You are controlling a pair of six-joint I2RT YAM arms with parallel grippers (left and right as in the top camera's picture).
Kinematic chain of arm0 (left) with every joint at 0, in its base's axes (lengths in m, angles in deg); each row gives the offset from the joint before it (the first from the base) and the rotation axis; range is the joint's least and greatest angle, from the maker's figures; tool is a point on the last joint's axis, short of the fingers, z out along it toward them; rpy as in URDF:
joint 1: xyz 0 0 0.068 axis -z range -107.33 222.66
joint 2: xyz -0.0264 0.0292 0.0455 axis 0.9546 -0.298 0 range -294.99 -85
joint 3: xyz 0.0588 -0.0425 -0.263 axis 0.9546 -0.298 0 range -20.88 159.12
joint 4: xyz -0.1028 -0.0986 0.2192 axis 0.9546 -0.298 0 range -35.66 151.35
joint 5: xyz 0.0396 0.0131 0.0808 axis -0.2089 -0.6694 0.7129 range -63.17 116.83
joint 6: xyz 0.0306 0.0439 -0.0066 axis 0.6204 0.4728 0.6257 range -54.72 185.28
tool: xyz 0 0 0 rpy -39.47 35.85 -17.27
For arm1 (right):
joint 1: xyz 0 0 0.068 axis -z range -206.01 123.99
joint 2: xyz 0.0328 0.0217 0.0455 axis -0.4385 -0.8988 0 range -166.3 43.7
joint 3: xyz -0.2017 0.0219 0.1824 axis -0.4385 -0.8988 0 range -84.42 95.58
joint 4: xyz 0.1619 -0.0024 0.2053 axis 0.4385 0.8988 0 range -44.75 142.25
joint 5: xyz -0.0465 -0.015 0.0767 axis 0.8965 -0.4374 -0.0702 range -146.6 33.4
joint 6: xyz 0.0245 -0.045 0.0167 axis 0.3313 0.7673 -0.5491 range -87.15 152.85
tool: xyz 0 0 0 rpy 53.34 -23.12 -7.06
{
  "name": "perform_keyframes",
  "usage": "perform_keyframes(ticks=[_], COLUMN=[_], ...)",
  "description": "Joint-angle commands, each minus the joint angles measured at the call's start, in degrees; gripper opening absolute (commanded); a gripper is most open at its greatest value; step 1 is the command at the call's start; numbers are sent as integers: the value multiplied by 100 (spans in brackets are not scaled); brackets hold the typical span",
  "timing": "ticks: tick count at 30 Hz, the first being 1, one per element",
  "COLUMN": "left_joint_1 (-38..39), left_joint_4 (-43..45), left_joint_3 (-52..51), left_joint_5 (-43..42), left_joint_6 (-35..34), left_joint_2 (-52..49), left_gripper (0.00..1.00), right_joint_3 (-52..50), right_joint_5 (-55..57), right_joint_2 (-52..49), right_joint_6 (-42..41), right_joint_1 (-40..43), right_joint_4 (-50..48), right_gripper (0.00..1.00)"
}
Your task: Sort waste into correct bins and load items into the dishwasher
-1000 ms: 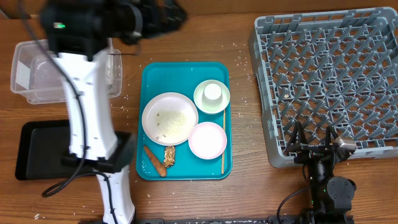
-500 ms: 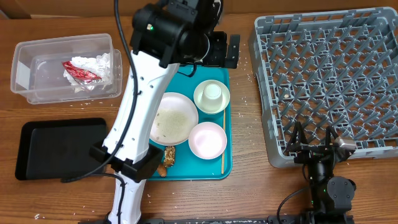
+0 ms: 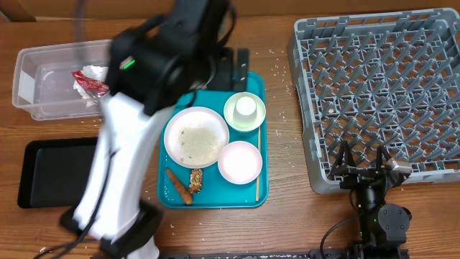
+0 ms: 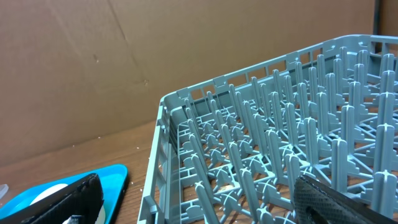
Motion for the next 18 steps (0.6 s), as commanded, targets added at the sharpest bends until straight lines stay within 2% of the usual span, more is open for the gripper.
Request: perform_keyframes(ticks=[1,12,18], left_joint_1=[39,39,39], left_joint_4=[-11,-11,-11], left_joint_3=[-264,-1460,-1639], left_joint_5=[269,-142,-195], left_joint_6=[-44,-46,-44], left_joint_2=[251,254,254], left_gripper=[100,100,100], right_joint_3=[-57,-57,-57], right_joint_5=[33,33,35], right_joint_2=[55,55,55], right_joint_6=[11,11,11], right_joint_1=[4,4,4], right_joint_4=[-37,-37,-37], right_gripper=[100,100,100])
